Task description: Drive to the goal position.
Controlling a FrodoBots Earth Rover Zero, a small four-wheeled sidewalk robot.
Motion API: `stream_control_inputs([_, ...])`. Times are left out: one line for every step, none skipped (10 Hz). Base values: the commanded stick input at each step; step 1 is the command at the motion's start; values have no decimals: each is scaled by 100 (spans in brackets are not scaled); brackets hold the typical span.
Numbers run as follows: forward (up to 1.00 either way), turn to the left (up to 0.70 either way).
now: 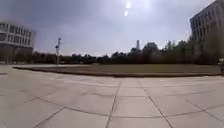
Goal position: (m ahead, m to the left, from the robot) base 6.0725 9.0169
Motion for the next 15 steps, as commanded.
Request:
stream_control_inputs([0, 70])
stream_control_inputs([0, 70])
stream_control_inputs([0, 70])
stream_control_inputs([0, 70])
stream_control_inputs([0, 70])
stream_control_inputs([0, 70])
stream_control_inputs([0, 70])
stream_control_inputs([0, 70])
stream_control_inputs([0, 70])
stream_control_inputs([0, 70])
stream_control_inputs([0, 70])
stream_control_inputs([0, 70])
stream_control_inputs([0, 70])
stream_control_inputs([0, 70])
stream_control_inputs([0, 70])
